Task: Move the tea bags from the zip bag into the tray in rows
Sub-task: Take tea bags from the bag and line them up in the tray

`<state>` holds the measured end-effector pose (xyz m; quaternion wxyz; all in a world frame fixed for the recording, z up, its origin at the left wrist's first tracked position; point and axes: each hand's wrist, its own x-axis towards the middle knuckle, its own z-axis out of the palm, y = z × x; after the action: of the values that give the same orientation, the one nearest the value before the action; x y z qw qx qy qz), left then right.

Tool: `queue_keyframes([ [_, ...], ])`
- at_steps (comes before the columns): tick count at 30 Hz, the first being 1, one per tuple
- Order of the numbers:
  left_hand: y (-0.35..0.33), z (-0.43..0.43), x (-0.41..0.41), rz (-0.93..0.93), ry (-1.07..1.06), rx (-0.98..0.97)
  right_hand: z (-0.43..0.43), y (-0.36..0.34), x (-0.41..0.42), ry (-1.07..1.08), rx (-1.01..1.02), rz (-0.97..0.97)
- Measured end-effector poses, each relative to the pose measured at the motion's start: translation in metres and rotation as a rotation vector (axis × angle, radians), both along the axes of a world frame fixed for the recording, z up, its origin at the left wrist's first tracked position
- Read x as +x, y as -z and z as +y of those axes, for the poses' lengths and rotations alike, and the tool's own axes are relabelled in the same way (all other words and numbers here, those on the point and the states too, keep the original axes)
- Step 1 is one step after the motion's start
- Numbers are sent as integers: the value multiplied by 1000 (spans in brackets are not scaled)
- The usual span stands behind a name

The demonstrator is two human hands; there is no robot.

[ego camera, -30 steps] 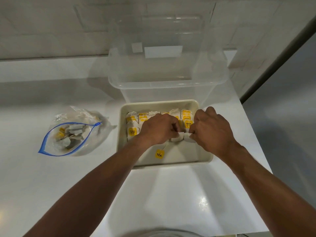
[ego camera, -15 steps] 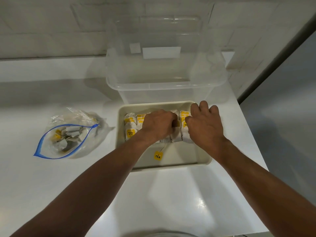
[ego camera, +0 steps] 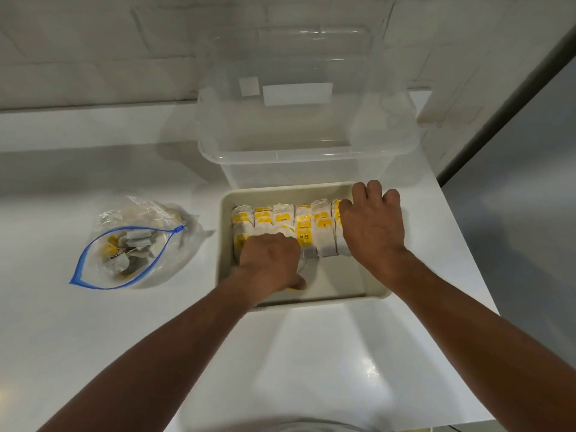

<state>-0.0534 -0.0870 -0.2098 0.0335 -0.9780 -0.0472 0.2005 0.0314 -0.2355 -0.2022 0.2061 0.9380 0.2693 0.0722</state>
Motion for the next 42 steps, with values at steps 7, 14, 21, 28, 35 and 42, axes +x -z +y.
queue_keyframes([
  [7,8,-10,-2,0,-92,-100,-9,-14,16,37,192,67],
  [14,12,-11,-3,-33,-11,-99,-18,-21,14,51,393,171],
  [21,14,-25,-1,-153,122,-78,-17,-19,8,24,440,151],
  [28,2,2,-2,-43,209,-309,-23,-24,8,9,481,145],
  [35,-8,13,-13,81,358,-222,-20,-25,7,-3,469,190],
  [42,-13,-1,-2,-13,375,-161,-21,-30,6,-24,531,292],
])
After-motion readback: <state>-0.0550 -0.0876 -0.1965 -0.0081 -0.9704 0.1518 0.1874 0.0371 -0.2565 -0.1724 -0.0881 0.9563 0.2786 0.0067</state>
